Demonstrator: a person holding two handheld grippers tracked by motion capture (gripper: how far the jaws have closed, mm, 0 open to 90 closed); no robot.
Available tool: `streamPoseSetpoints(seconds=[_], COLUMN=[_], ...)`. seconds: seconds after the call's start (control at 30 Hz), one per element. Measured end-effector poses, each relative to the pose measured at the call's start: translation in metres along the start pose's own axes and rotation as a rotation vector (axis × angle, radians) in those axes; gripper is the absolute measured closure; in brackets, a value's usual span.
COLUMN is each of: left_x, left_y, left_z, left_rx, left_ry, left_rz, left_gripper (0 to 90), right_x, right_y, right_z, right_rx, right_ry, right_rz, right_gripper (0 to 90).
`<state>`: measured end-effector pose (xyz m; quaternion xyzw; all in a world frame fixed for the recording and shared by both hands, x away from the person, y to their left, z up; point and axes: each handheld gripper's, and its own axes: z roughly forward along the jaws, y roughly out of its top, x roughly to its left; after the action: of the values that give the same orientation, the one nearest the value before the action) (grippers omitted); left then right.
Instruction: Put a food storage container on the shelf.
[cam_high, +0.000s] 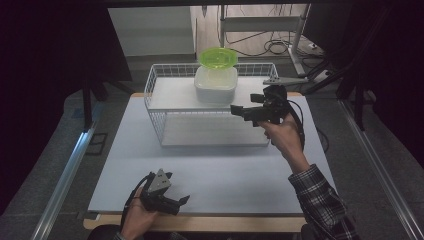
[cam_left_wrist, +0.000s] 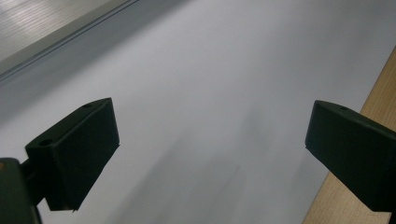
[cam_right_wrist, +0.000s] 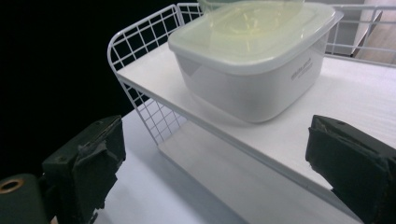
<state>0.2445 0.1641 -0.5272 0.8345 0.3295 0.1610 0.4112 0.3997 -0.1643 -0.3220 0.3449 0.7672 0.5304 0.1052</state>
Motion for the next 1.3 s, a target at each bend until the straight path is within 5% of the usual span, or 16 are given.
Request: streamPoseSetpoints(seconds=[1.07,1.3], left_x=[0.002,0.002], left_y=[0.000,0.000], left_z=[-0.001,0.000], left_rx=[-0.001,0.003], left_ry=[0.003,0.003], left_rz=[-0.010,-0.007], left_gripper=[0.9,0.9], right_x=[0.006,0.007], right_y=[-0.055,-0.068], right_z=[-0.001,-0.003], right_rx=[0.056,0.044], right_ry=[-0.054,-0.043], right_rz=[-0.086,-0.069], right_gripper=[0.4,0.7])
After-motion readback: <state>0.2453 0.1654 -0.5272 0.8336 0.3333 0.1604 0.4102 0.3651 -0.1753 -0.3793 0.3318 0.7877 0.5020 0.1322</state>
